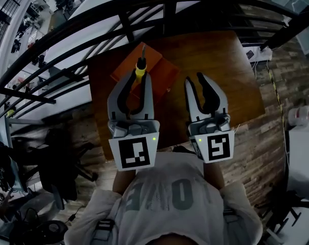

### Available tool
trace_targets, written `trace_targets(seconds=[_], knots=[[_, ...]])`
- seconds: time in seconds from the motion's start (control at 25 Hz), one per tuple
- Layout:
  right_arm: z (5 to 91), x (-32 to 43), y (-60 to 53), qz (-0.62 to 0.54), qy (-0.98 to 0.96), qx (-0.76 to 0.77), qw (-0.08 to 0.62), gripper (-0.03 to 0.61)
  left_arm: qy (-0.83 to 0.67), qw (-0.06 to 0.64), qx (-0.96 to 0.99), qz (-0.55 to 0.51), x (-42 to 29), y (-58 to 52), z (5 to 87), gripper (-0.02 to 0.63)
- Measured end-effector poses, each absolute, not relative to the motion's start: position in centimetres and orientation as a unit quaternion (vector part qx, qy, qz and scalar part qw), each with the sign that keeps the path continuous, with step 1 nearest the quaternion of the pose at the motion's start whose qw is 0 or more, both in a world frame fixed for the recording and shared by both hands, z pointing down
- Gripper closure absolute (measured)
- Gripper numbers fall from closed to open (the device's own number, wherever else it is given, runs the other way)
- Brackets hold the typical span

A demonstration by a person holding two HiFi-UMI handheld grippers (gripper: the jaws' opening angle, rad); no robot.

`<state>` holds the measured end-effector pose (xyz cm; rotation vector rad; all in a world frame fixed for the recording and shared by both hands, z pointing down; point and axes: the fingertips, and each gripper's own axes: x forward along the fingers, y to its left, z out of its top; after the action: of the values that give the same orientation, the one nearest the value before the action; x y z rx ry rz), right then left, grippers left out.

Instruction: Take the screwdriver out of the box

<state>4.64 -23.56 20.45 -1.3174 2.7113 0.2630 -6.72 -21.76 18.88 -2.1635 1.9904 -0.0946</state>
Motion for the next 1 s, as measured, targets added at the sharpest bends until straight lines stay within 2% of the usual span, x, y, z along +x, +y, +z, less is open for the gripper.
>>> trace_targets(seconds=[0.44, 0.8, 1.0], knots=[[21.8, 4.9, -24.0, 0.079, 0.888, -0.451, 0.023, 0.468, 0.677, 0.105, -0.728, -0.019, -7.1, -21.3, 19.5, 0.534], [21.1, 5.3, -24.2, 0.083, 0.889, -0.449, 0.040, 0.468, 0.678, 0.101, -0.728, -0.013, -7.0, -21.6, 19.5, 0.534], [21.3, 5.2, -24.3, 0.081, 0.888, -0.452, 0.028, 0.467, 0.680, 0.096, -0.727, -0.011, -7.3, -21.8, 19.5, 0.534]])
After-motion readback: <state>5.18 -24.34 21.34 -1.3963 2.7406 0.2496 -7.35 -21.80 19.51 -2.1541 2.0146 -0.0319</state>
